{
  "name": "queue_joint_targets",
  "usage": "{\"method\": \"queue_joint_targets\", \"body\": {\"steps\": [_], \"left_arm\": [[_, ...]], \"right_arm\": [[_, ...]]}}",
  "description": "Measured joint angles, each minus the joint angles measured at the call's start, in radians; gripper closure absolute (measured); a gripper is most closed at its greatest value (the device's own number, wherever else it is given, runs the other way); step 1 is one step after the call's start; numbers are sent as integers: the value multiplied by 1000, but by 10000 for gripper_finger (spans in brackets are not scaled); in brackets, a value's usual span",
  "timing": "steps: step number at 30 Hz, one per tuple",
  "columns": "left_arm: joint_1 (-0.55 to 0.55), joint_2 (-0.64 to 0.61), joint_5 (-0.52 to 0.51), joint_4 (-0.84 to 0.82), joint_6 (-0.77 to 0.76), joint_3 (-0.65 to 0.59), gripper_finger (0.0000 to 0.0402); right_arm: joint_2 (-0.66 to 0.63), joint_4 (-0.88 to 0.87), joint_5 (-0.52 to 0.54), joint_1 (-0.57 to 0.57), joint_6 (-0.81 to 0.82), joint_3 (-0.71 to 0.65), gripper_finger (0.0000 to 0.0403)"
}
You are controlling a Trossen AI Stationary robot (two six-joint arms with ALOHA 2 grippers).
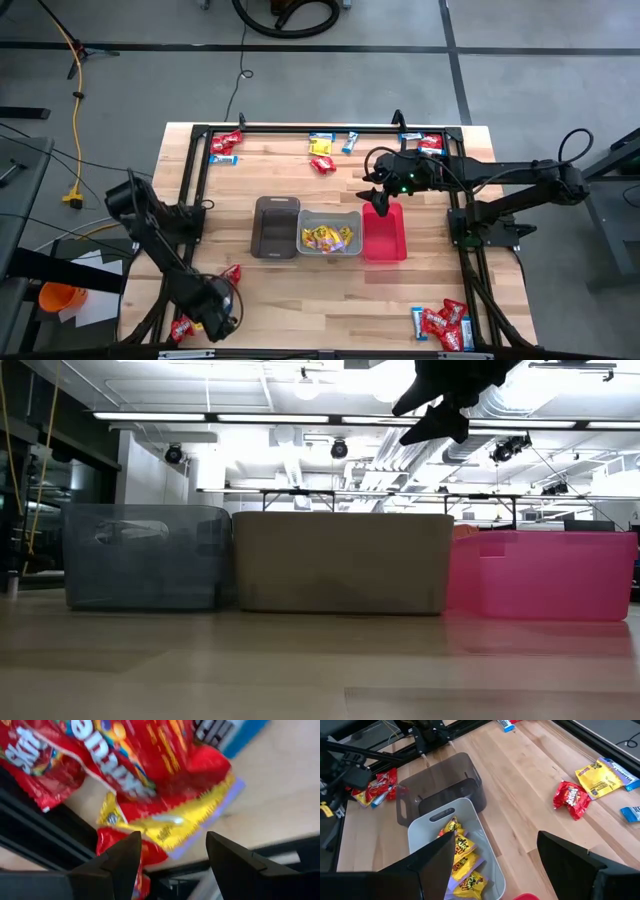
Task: Sort candy
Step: Put the yellow candy into the gray bin
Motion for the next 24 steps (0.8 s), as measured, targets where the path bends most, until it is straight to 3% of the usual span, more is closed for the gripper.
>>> {"method": "queue_joint_targets", "body": {"steps": [5, 8, 16, 24], "left_arm": [[0, 47, -1, 1, 1, 0, 193], [0, 63, 6, 19, 23, 1, 215], [0, 31, -22, 40, 90, 0, 388], [11, -204, -17, 42, 322, -1, 399]], "right_arm": [[0, 0, 0, 0, 0, 0, 126], [0, 0, 0, 0, 0, 0, 126], [0, 0, 0, 0, -13, 0, 126], [0, 0, 0, 0, -38, 0, 126]]}}
